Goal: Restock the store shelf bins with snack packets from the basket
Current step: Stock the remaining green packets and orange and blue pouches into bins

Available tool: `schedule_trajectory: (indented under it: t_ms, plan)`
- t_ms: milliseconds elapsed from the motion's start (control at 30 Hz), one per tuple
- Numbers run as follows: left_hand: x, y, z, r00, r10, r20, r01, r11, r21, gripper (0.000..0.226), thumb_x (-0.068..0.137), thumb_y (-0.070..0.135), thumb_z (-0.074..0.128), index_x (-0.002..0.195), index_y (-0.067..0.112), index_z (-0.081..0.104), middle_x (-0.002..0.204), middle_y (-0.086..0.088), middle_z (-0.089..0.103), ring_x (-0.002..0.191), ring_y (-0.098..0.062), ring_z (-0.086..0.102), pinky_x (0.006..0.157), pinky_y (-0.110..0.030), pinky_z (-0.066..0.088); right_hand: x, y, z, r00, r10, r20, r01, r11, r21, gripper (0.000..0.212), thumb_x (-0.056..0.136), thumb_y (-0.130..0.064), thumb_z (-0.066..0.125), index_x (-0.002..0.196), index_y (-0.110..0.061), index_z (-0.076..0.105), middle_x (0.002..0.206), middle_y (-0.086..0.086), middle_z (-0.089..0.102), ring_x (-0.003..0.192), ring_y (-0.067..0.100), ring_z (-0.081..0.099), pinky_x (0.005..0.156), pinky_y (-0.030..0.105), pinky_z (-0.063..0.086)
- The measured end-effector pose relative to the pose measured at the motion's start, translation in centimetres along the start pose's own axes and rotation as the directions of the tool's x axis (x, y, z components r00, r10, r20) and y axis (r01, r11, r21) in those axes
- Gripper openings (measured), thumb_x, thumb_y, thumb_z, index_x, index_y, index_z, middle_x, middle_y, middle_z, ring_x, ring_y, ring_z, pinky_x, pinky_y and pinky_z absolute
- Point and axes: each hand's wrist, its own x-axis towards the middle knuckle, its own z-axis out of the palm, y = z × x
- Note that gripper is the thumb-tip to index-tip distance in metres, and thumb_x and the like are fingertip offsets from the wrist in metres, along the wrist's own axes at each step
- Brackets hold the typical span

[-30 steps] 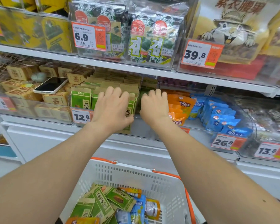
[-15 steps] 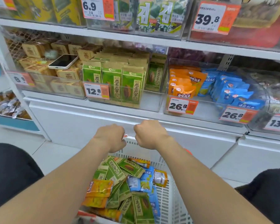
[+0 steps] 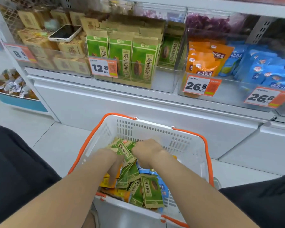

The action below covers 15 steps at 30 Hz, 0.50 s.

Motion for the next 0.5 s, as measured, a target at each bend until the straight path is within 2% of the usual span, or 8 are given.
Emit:
schedule_trajectory:
  t_ms: [67,167,267,333,400,467,500]
  plan:
    - [0.5,0.0,0.2,1.0,-0.007,-0.015,0.008,0.999,0.035,0.121,0.076,0.045,0.091,0.166,0.032,0.011,0.164,0.001,0.039,0.138,-0.033,0.051,0.103,-0.045,0.051,0.5,0.1,-0.1,1.0,0.008,-0.018,-0.007,1.0,0.009,0.032,0.092,-0.006,0.059,0.068,-0.016,0.042,0.068,0.0,0.046,0.056,0.02,0.046,0.063,0.037,0.055]
    - [0.5,-0.1,0.1,0.999,0.028,-0.03,-0.025,0.996,0.083,0.104,0.074,0.039,0.094,0.16,0.025,0.036,0.155,0.001,0.048,0.135,-0.03,0.053,0.103,-0.044,0.052,1.2,0.3,-0.5,0.999,0.036,-0.016,-0.035,0.999,0.029,0.028,0.092,-0.008,0.059,0.07,-0.017,0.044,0.073,0.001,0.051,0.068,0.024,0.057,0.064,0.037,0.053]
    - [0.5,0.0,0.1,0.998,0.056,-0.033,-0.053,0.996,0.075,0.094,0.071,0.033,0.096,0.152,0.021,0.05,0.146,0.0,0.055,0.129,-0.029,0.057,0.101,-0.044,0.054,1.3,0.5,-0.5,0.999,0.047,-0.006,-0.047,0.998,0.048,0.03,0.093,-0.009,0.058,0.071,-0.017,0.04,0.076,0.001,0.049,0.073,0.026,0.059,0.066,0.037,0.052]
    - [0.6,0.0,0.2,0.996,0.068,-0.064,-0.068,0.998,0.015,0.092,0.067,0.032,0.098,0.147,0.019,0.054,0.141,-0.001,0.058,0.123,-0.029,0.06,0.098,-0.044,0.057,1.3,0.5,-0.1,0.999,0.049,0.023,-0.05,0.998,0.047,0.032,0.095,-0.009,0.059,0.072,-0.016,0.037,0.074,0.0,0.044,0.074,0.027,0.056,0.066,0.037,0.049]
    - [0.8,-0.1,0.2,0.987,0.094,-0.127,-0.105,0.991,-0.082,0.096,0.06,0.036,0.1,0.144,0.02,0.055,0.137,0.0,0.058,0.119,-0.027,0.061,0.093,-0.043,0.059,1.4,0.7,0.2,0.996,0.07,0.063,-0.074,0.995,0.062,0.02,0.096,-0.011,0.058,0.081,-0.014,0.045,0.076,0.0,0.046,0.077,0.026,0.054,0.068,0.037,0.048]
    - [0.9,0.0,0.0,0.966,0.119,-0.23,-0.166,0.967,-0.195,0.099,0.055,0.038,0.1,0.141,0.025,0.054,0.134,0.003,0.058,0.116,-0.024,0.06,0.094,-0.043,0.059,1.2,1.1,-0.2,0.989,0.116,0.087,-0.124,0.987,0.099,0.004,0.096,-0.013,0.058,0.096,-0.016,0.055,0.092,0.002,0.057,0.084,0.027,0.058,0.07,0.037,0.046]
    - [0.9,0.2,-0.3,0.947,0.132,-0.293,-0.204,0.952,-0.229,0.1,0.055,0.039,0.1,0.142,0.025,0.053,0.135,0.003,0.058,0.117,-0.023,0.06,0.095,-0.043,0.059,1.0,1.4,-0.6,0.984,0.156,0.088,-0.167,0.977,0.132,0.009,0.096,-0.014,0.058,0.104,-0.016,0.059,0.104,0.005,0.061,0.09,0.029,0.061,0.071,0.037,0.046]
